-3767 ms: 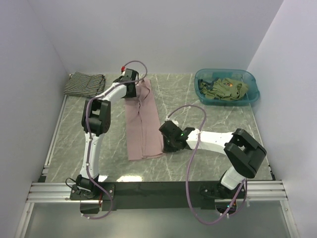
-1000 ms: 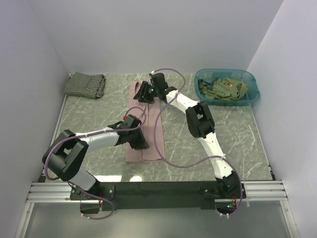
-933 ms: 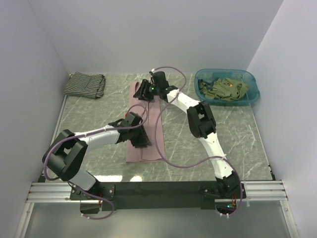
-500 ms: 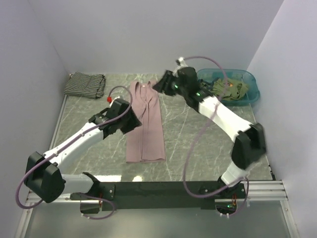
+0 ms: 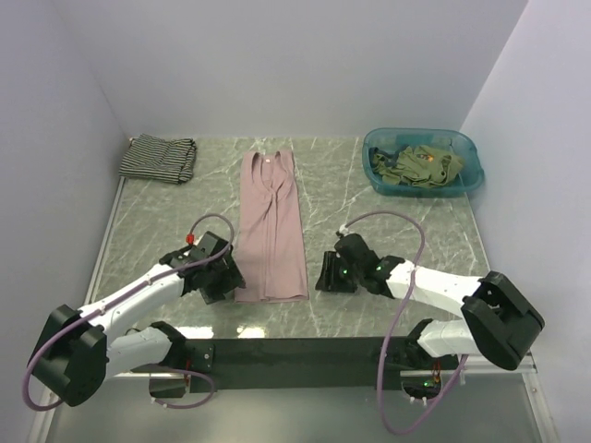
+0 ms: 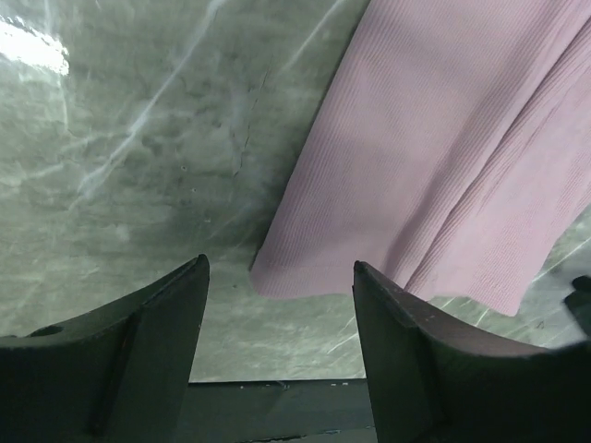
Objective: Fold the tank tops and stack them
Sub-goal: Fold the tank top
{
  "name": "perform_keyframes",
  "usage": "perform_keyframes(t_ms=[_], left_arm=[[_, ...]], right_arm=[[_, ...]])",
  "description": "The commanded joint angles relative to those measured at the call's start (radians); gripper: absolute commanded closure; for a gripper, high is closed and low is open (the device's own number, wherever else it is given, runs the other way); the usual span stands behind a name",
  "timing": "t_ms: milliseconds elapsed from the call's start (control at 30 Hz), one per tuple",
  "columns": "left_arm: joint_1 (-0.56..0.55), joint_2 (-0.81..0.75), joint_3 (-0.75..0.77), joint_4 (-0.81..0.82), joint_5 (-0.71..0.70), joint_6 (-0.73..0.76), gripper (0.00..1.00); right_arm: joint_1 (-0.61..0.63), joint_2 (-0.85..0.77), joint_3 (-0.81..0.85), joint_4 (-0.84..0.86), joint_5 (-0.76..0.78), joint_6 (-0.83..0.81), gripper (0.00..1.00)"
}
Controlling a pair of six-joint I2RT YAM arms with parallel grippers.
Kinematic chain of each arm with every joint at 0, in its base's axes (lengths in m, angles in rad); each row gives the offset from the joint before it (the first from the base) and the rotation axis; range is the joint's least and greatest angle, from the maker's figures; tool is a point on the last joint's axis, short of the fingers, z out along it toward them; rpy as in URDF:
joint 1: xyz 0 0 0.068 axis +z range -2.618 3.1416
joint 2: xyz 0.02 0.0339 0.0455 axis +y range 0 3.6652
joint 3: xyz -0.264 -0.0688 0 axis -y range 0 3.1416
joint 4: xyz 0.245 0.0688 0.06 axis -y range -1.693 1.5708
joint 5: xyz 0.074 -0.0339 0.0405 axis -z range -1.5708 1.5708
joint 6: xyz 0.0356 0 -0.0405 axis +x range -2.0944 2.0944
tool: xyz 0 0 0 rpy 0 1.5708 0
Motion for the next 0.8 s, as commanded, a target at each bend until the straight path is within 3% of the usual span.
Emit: perform_keyframes(t_ms=[0,167,567,767], left_arm=[[0.003,-0.024,-0.045,0.072,0.049,-0.027,0.32],[0.004,-0.019,-0.143,0.129,0.100,-0.067,0.37],[0.004,0.029,-0.194,0.153,0.088,-0.075,0.41],[0.004,0.093,-0.187,0.153,0.079,-0.063,0.52]], right_arm=[[0.062,-0.036,-0.022,0.153,-0.002,0.084,0.47],[0.112,-0.001,-0.042,0.201,0.031,0.141,0.47],[0.192,0.109,0.036,0.193,0.088,0.158,0.46],[0.215,0.134,0.045,0.184,0.104,0.183,0.47]])
